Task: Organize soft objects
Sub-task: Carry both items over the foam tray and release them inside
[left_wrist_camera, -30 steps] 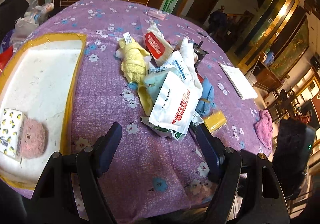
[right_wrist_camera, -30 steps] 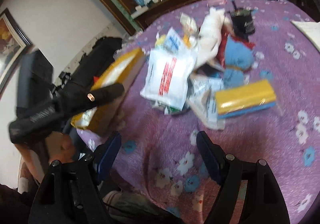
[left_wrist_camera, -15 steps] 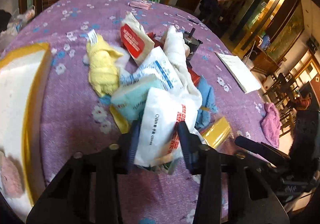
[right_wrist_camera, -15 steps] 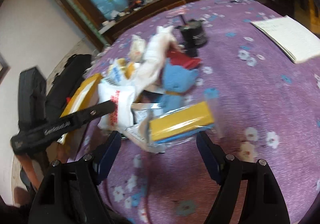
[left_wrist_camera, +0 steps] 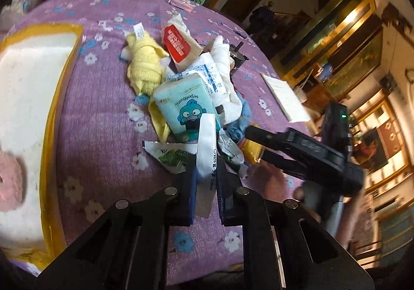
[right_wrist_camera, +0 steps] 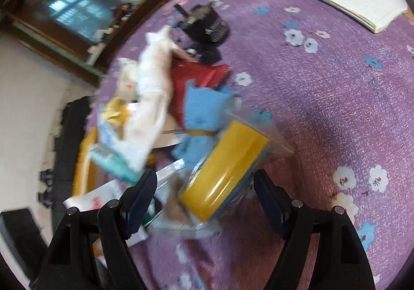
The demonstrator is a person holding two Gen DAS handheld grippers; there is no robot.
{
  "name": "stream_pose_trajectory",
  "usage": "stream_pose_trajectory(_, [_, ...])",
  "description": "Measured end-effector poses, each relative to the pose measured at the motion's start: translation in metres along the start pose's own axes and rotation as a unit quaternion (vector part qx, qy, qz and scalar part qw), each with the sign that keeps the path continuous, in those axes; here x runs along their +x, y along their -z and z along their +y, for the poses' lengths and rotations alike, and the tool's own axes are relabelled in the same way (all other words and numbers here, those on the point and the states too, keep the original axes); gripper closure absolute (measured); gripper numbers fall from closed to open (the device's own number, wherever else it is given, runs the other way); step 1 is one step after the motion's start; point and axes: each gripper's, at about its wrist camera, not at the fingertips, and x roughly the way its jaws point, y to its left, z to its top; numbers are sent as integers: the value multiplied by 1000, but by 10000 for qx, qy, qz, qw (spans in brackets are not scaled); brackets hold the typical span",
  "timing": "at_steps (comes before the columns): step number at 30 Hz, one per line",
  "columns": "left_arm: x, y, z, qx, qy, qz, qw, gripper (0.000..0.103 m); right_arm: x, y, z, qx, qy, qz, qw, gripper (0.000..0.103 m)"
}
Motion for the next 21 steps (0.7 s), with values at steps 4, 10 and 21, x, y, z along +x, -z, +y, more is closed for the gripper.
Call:
stream_pose_trajectory(4, [-6, 2, 7, -152, 150, 17, 9998, 91, -3, 10, 9, -314, 615, -173, 9975, 54])
stream_pose_trajectory(10, [-17, 5, 12, -375, 433, 46, 9983, 92, -17, 15, -13, -154, 427, -249, 9987, 70])
stream_pose_trajectory(21, [-73, 5, 15, -444, 476, -459, 9968, 92, -78, 45, 31, -899, 129, -1096, 9898, 73])
